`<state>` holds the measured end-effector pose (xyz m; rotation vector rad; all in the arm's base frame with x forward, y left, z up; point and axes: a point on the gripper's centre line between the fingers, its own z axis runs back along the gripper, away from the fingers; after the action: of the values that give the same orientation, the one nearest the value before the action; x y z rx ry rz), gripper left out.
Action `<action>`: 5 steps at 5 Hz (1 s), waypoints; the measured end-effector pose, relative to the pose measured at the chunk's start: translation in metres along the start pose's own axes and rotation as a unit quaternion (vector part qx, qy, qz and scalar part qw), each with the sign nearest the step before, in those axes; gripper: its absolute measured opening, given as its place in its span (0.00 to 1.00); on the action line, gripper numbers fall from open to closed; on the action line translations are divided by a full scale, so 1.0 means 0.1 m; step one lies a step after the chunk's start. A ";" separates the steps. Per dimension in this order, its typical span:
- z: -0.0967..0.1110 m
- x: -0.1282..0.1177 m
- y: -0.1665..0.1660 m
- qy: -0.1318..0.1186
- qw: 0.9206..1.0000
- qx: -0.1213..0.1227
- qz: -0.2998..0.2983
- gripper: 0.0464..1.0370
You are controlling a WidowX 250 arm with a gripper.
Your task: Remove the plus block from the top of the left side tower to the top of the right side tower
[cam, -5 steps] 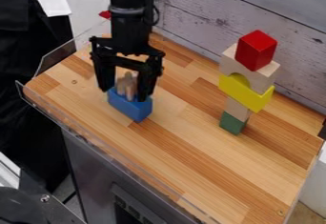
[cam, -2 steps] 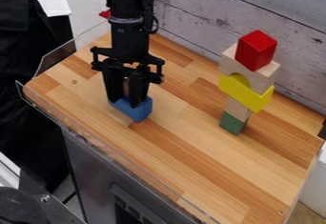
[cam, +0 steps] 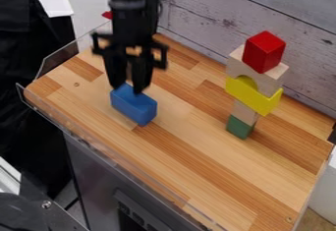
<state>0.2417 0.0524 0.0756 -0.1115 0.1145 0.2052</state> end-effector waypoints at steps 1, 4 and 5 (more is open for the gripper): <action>0.47 0.02 -0.32 -0.063 0.997 0.010 -0.048 0.39; 1.26 0.11 -1.10 -0.110 0.980 -0.008 -0.168 0.39; 1.15 0.05 -1.24 -0.075 0.979 0.001 -0.189 0.39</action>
<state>0.2842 -0.0528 0.2009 -0.1141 -0.0573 -0.1671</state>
